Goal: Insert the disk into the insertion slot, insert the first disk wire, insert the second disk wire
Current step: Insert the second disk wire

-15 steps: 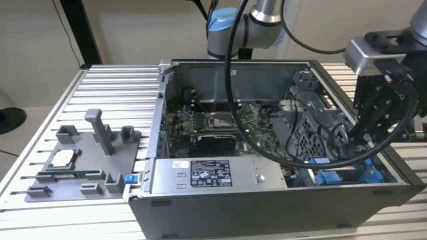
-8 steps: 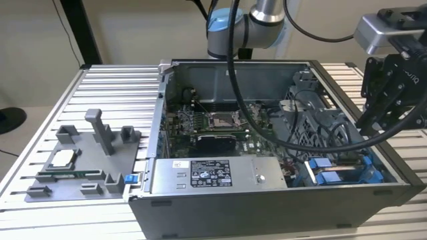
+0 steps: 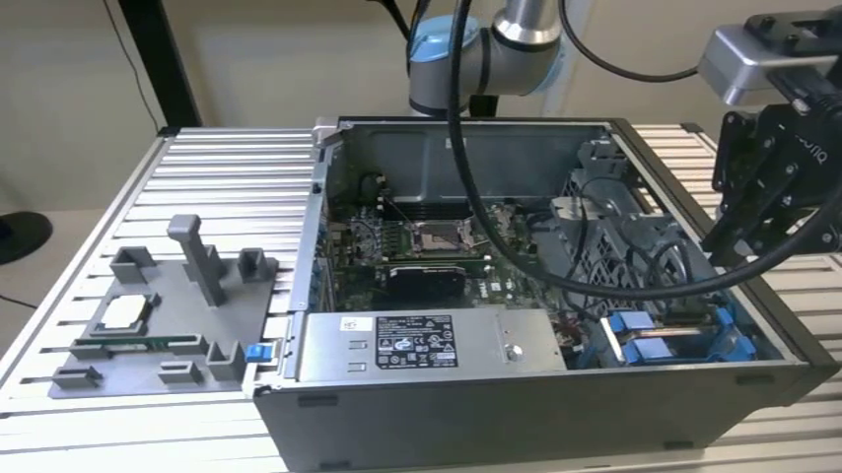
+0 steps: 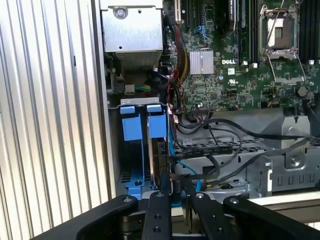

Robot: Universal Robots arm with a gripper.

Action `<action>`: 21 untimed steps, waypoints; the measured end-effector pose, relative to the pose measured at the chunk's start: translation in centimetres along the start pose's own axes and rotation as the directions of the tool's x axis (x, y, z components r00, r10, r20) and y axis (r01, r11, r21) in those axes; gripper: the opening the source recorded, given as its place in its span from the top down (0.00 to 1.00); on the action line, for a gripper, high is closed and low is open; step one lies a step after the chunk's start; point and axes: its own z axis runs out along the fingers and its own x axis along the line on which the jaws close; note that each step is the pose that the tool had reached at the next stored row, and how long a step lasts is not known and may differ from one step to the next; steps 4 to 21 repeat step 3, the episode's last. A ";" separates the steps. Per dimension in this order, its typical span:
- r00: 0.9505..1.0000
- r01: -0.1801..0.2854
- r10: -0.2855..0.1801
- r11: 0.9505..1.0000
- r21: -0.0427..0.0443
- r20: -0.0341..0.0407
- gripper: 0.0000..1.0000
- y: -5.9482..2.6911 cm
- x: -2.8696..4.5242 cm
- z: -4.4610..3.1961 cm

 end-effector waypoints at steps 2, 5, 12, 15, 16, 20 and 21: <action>1.000 0.000 0.000 1.000 0.000 0.000 0.00 0.00 0.00 -0.01; 1.000 0.000 0.000 1.000 0.000 0.000 0.00 0.00 0.00 -0.02; 1.000 0.000 0.000 1.000 0.000 0.000 0.00 0.00 0.00 -0.02; 1.000 0.000 0.000 1.000 0.000 0.000 0.00 0.00 0.00 -0.02; 1.000 0.000 0.000 1.000 0.000 0.000 0.00 0.00 0.00 -0.02; 1.000 0.000 0.000 1.000 0.000 0.000 0.00 0.00 0.00 -0.02; 1.000 0.000 0.000 1.000 0.000 0.000 0.00 0.00 0.00 -0.02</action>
